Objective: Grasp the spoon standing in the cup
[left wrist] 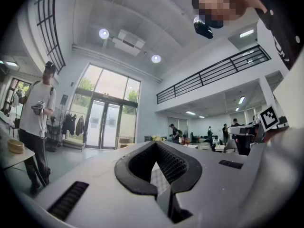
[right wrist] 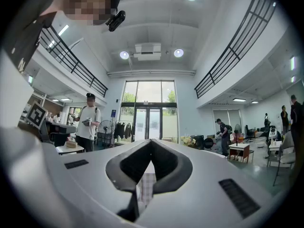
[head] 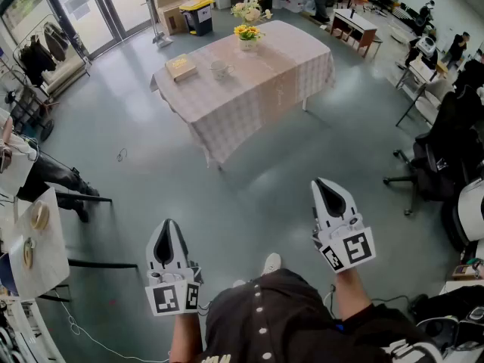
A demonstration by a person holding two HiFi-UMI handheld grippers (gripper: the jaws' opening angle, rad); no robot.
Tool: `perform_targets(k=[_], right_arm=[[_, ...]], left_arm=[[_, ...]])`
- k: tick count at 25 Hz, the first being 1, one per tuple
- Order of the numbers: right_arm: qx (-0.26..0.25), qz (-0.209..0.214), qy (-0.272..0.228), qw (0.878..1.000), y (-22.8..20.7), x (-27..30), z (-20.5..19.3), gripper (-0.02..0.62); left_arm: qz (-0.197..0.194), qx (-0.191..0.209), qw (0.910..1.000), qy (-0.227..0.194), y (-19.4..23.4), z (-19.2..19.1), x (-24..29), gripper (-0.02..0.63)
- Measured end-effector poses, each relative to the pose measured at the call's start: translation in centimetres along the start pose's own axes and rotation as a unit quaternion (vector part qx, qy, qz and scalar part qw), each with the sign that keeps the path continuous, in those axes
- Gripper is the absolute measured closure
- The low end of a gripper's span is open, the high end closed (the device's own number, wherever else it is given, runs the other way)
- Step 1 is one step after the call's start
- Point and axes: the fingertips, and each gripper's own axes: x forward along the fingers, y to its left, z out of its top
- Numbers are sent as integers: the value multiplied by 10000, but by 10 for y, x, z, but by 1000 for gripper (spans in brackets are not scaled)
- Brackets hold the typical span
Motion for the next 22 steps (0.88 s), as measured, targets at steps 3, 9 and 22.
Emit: perform_targets(k=[3, 9, 22], right_arm=[[0, 10, 7, 10000, 0, 3, -4, 601], [149, -26, -99, 9998, 0, 3, -1, 601], [170, 42, -153, 9997, -2, 3, -2, 570]], left_arm=[[3, 0, 10000, 17, 1, -4, 3, 589], [4, -1, 10000, 14, 4, -4, 4, 589], [-2, 2, 10000, 13, -2, -5, 7, 589]])
